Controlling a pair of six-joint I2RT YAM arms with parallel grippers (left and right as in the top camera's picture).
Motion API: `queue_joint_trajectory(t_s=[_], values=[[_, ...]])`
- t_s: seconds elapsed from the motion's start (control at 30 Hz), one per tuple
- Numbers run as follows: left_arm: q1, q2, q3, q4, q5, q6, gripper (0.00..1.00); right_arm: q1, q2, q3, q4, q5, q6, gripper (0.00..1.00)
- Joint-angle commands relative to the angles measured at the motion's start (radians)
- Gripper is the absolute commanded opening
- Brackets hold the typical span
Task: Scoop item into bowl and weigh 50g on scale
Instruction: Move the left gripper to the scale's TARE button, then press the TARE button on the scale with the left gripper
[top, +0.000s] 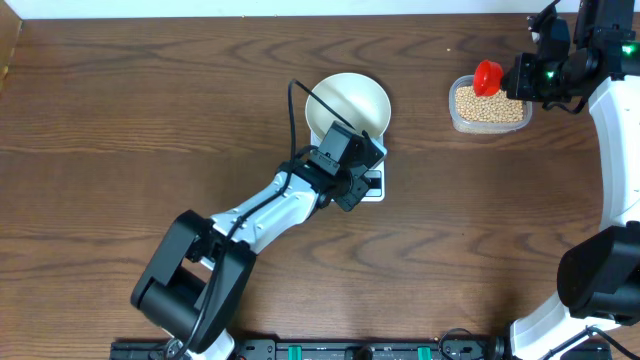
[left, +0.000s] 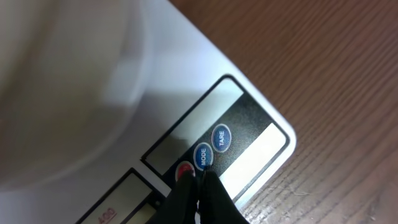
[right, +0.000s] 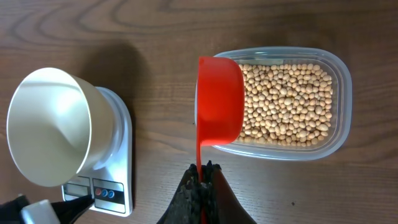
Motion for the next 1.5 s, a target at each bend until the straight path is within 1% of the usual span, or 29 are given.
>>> queue_joint_trajectory(t_s=[0.0,0.8,1.0,1.47], values=[[0.001,0.023,-0.002,0.002,-0.013,0.029,0.07,-0.004,0.009,-0.006,0.003,-0.01,-0.018,0.01],[0.003,0.07,-0.002,0.032,-0.043,0.032,0.07,-0.004,0.008,-0.006,0.008,-0.009,-0.019,0.01],[0.003,0.071,-0.002,0.032,-0.108,0.032,0.07,-0.004,0.009,-0.006,0.008,-0.009,-0.019,0.01],[0.0,0.071,-0.003,0.019,-0.095,0.031,0.07,-0.004,0.008,-0.006,0.008,-0.01,-0.019,0.01]])
